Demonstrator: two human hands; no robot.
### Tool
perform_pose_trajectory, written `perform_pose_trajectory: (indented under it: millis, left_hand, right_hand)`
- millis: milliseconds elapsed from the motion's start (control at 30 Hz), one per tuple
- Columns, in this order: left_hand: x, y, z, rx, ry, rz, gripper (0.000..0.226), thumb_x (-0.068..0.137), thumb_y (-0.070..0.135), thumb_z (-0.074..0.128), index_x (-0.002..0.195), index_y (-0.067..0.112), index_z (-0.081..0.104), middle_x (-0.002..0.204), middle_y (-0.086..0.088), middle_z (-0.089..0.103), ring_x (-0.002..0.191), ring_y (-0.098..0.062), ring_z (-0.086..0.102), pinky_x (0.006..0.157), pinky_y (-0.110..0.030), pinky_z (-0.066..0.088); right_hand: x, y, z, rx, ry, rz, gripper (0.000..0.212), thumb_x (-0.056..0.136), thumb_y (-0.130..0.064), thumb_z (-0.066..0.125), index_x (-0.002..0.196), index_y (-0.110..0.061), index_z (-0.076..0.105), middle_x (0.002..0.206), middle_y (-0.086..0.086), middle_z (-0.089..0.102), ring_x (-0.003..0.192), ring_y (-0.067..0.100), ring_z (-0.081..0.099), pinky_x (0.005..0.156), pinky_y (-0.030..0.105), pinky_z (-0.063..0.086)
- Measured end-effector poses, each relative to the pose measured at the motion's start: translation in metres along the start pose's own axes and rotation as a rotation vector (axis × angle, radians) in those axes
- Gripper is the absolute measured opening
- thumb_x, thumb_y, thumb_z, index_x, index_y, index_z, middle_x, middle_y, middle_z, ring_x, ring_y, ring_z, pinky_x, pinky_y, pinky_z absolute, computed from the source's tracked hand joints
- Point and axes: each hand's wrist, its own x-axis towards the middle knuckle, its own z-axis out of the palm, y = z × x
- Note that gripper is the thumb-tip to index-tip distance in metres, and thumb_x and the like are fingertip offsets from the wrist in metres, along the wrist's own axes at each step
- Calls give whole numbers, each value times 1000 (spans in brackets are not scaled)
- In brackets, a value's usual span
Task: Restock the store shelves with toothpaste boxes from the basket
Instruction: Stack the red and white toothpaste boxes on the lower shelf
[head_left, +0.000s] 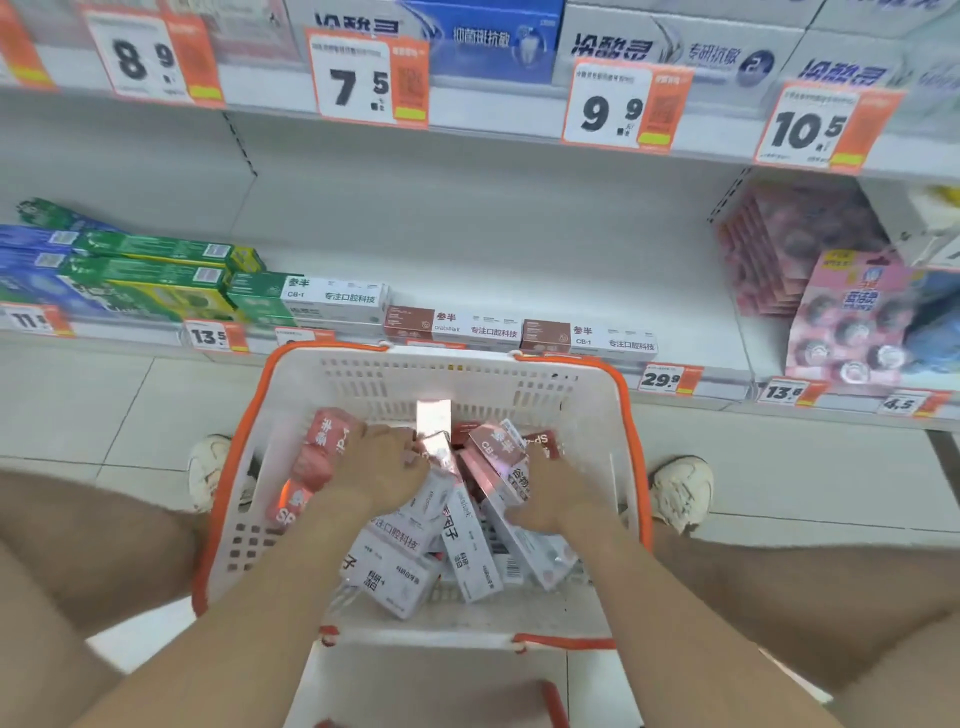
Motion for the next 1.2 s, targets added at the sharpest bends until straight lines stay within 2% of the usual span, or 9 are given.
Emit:
perform_pose_trajectory:
  millis: [133, 300, 400, 567, 667, 733, 933, 1067, 1200]
  left_hand:
    - [-8, -20, 1, 78, -172, 41, 76, 86, 33, 56, 158, 31, 32, 165, -2, 32, 155, -33, 14, 119, -57, 34]
    - [-7, -24, -11, 285, -135, 148, 83, 89, -10, 61, 160, 17, 28, 156, -6, 37, 144, -33, 25, 115, -48, 39]
    - [-5, -23, -15, 391, -125, 123, 81, 86, -18, 53, 157, 15, 31, 151, -4, 45, 141, -34, 29, 105, -46, 46]
    - [-6, -12, -32, 510, -135, 165, 50, 93, -7, 50, 137, 18, 53, 136, -5, 55, 132, -31, 35, 110, -50, 31]
    - [-4, -14, -35, 388, -237, 176, 20, 104, 23, 55, 119, 35, 50, 147, -8, 50, 144, -40, 28, 120, -63, 18]
    - [-6, -15, -36, 236, -302, 193, 12, 102, 38, 59, 111, 39, 50, 146, -5, 54, 141, -36, 39, 120, -58, 27]
    - [-23, 3, -59, -235, -396, 296, 28, 98, 41, 71, 123, 29, 74, 115, 15, 70, 99, -6, 66, 88, -31, 53]
    - [-27, 7, -74, -295, -382, 298, 32, 101, 25, 69, 133, 29, 70, 127, 13, 67, 118, -7, 62, 109, -34, 47]
    - [-22, 15, -80, -248, -362, 304, 32, 103, 18, 65, 135, 25, 67, 130, 7, 65, 115, -7, 60, 109, -34, 46]
  right_hand:
    - [-19, 9, 42, -56, 113, 69, 68, 94, -13, 70, 148, -16, 28, 119, 9, 59, 104, 28, 64, 77, 36, 55]
    - [-17, 8, 22, 130, -54, -18, 83, 85, -27, 80, 148, -18, 26, 121, 5, 64, 97, 20, 65, 73, 32, 50]
    - [-23, 4, 4, 303, 21, -65, 80, 79, -31, 85, 140, -28, 33, 117, -4, 66, 90, 12, 64, 73, 29, 53]
    - [-32, 1, -12, 359, 211, -126, 74, 82, -41, 82, 135, -29, 33, 111, -6, 64, 88, 11, 65, 59, 23, 52]
    - [-35, -3, -15, 345, 321, -111, 64, 86, -68, 70, 128, -27, 45, 105, -11, 65, 91, 12, 66, 68, 32, 58]
    - [-35, -1, -16, 297, 376, -104, 67, 85, -77, 61, 124, -23, 55, 106, -7, 70, 92, 14, 68, 75, 39, 61]
    - [-39, 7, -35, 409, 394, -134, 66, 87, -51, 79, 135, -15, 52, 121, -3, 68, 99, 16, 64, 63, 19, 47]
    - [-40, 7, -55, 513, 355, -202, 70, 87, -43, 83, 140, -23, 42, 124, -7, 61, 99, 14, 66, 62, 15, 50]
    - [-38, 6, -64, 599, 291, -204, 61, 89, -45, 80, 130, -26, 39, 117, -10, 65, 94, 8, 69, 59, 18, 51]
